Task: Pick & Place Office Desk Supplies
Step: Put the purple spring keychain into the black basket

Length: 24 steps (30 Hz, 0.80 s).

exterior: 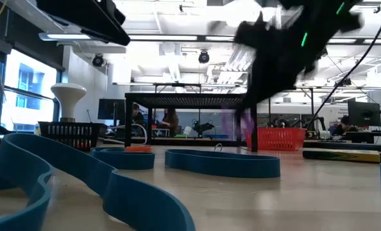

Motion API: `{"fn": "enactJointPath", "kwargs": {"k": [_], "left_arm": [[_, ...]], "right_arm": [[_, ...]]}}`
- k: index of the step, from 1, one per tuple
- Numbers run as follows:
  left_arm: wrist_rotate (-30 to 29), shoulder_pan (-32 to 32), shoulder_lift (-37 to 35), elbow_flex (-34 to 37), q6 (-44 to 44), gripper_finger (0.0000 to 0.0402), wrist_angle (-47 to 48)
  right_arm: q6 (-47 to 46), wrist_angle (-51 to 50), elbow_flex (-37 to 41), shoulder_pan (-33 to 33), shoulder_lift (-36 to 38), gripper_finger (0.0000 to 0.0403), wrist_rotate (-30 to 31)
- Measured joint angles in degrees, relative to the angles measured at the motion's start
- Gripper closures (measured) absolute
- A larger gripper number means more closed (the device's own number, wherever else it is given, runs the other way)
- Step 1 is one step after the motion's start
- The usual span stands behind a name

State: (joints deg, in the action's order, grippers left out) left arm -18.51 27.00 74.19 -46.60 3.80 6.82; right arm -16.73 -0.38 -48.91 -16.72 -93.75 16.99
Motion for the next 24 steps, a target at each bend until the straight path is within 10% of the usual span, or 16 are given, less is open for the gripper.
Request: {"fn": "enactJointPath", "kwargs": {"k": [8,24], "left_arm": [[-3.13,-1.2,10.3,-0.03,-17.18,0.0289,-15.45],[0.53,-2.42,19.89,-0.04,-24.98,0.0289,-38.44]], "right_arm": [[3.68,23.14,-0.11,-5.53,0.52,0.0398,-10.5],[1.31,21.12,-0.04,-5.76,0.41,0.0399,-10.98]]}}
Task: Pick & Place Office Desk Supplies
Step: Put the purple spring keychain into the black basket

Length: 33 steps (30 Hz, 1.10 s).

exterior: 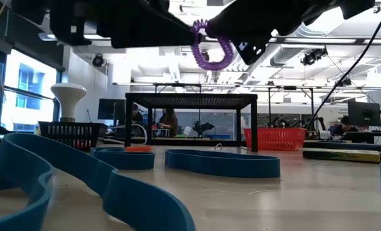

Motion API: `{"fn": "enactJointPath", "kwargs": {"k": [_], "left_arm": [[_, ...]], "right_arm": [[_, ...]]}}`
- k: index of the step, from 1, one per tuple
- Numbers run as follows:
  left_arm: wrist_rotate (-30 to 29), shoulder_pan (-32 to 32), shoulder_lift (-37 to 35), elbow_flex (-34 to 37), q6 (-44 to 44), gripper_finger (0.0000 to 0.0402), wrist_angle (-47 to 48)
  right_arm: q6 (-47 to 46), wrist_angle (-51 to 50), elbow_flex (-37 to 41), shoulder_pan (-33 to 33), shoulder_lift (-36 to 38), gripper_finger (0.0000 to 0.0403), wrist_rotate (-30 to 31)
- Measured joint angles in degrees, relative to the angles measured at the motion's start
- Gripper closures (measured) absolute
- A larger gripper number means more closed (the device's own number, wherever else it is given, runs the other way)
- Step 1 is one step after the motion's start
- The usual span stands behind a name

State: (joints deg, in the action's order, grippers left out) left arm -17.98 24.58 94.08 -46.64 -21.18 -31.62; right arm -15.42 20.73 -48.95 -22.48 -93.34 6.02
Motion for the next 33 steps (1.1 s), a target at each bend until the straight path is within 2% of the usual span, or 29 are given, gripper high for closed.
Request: {"fn": "enactJointPath", "kwargs": {"k": [4,11,17,24,30,33], "left_arm": [[3.1,-0.38,0.66,0.06,1.82,0.0289,-3.69],[5.15,-1.35,0.66,0.03,3.68,0.0293,-3.21],[6.11,-1.38,0.66,0.03,2.79,0.0321,-1.78],[5.91,-1.38,0.66,0.03,2.76,0.0389,-1.28],[5.92,-1.31,0.66,0.03,2.61,0.0394,-0.98],[5.49,-0.71,0.66,0.03,4.03,0.0394,-0.2]], "right_arm": [[0.0,-0.01,0.0,-0.04,0.02,0.0399,0.76],[0.15,0.28,-0.02,0.0,0.08,0.0399,1.53],[0.22,0.5,-0.02,-0.02,0.09,0.0399,1.31],[0.22,0.49,-0.02,-0.02,0.09,0.0398,-0.02],[0.49,0.55,-0.07,-0.02,0.09,0.0396,-0.05],[-0.04,0.54,-0.07,-0.09,0.09,0.0376,0.86]]}}
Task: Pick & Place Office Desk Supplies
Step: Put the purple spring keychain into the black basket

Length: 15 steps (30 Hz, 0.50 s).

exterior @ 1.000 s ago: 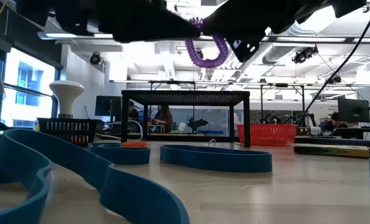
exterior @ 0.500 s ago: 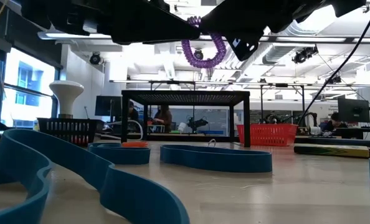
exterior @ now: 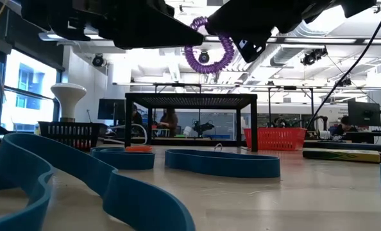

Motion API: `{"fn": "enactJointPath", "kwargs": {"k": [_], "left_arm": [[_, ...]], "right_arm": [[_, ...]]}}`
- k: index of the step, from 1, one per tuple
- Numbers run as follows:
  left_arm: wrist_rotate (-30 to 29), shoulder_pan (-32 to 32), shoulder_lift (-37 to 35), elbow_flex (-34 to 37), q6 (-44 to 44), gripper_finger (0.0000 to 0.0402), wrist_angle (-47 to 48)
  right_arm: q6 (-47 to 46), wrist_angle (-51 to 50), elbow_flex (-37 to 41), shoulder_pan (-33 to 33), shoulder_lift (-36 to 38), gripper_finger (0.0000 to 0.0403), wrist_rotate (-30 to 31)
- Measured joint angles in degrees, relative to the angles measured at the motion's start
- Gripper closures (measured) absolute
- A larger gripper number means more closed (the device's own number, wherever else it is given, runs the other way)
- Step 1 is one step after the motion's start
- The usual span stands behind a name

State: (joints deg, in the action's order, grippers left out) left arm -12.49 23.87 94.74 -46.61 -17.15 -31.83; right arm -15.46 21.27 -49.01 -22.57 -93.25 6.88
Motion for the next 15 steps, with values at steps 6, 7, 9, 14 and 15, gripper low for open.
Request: {"fn": "enactJointPath", "kwargs": {"k": [6,7,9,14,15], "left_arm": [[-3.64,3.19,-4.81,-0.05,11.57,0.0396,11.77],[-4.51,3.74,-6.39,-0.11,13.15,0.0396,14.18],[-6.41,4.91,-10.43,-0.2,16.19,0.0396,20.48],[-14.51,6.57,-22.93,-0.24,29.66,0.0396,40.87],[-16.83,6.26,-25.25,-0.23,33.77,0.0396,45.43]], "right_arm": [[-0.8,0.03,0.0,-1.76,0.02,0.0282,0.95],[-0.65,-0.01,0.0,-2.05,0.02,0.0265,1.16],[0.35,-0.25,0.0,-2.62,0.02,0.0235,1.67],[0.35,-1.57,-0.02,-3.1,0.04,0.0191,2.38],[0.24,-1.74,-0.02,-3.1,0.04,0.0188,2.38]]}}
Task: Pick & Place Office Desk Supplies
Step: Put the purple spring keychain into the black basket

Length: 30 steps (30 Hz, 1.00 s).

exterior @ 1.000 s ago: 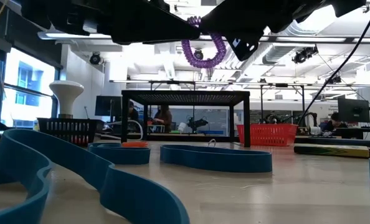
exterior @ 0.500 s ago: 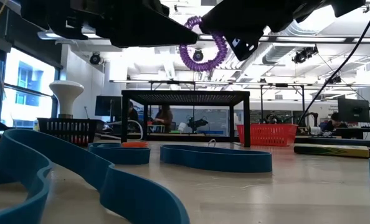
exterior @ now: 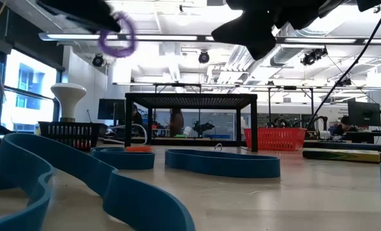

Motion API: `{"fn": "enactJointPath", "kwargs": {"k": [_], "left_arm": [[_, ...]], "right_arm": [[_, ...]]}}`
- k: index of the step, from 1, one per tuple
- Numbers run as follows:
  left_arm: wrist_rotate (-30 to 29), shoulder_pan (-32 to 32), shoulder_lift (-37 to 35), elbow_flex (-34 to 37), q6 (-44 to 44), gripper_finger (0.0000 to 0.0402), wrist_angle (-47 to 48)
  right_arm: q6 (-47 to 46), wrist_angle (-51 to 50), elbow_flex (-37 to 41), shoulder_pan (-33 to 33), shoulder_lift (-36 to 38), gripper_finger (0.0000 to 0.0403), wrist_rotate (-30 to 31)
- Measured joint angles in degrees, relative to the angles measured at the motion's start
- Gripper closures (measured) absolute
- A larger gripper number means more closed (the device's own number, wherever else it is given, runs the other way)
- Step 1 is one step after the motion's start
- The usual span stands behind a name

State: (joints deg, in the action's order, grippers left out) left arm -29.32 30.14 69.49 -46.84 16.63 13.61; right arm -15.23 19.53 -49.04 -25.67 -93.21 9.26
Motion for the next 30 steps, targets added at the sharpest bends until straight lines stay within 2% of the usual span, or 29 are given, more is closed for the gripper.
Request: {"fn": "enactJointPath", "kwargs": {"k": [3,5,8,11,14,18,24,30], "left_arm": [[-6.03,-1.79,-6.26,0.01,11.27,0.0394,12.64],[-7.41,-3.76,-9.22,0.01,17.52,0.0393,19.96],[-6.71,-7.72,-11.3,0.08,24.09,0.0392,30.99],[-2.92,-12.37,-10.79,0.19,28.82,0.0391,39.82],[-1.89,-16.67,-9.45,0.21,32.09,0.0391,42.72],[-1.33,-21.88,-6.68,0.21,30.16,0.0389,42.97],[6.01,-27.99,-0.7,0.21,28.23,0.0363,43.46],[3.68,-29.27,2.42,0.21,26.66,0.0321,43.43]], "right_arm": [[-0.17,-0.45,0.0,0.02,0.0,0.0187,0.04],[-0.17,-1.04,0.0,0.04,0.0,0.0191,0.06],[-0.17,-1.61,0.0,0.04,0.0,0.0197,1.03],[-0.67,-3.25,-0.02,0.04,0.0,0.0203,2.19],[-2.22,-3.89,-0.02,0.04,0.0,0.0208,2.25],[-3.19,-4.48,-0.02,0.04,0.0,0.0214,2.31],[-3.23,-4.81,-0.02,-0.72,0.0,0.0215,2.38],[-3.23,-5.87,-0.02,-1.38,0.0,0.0215,2.62]]}}
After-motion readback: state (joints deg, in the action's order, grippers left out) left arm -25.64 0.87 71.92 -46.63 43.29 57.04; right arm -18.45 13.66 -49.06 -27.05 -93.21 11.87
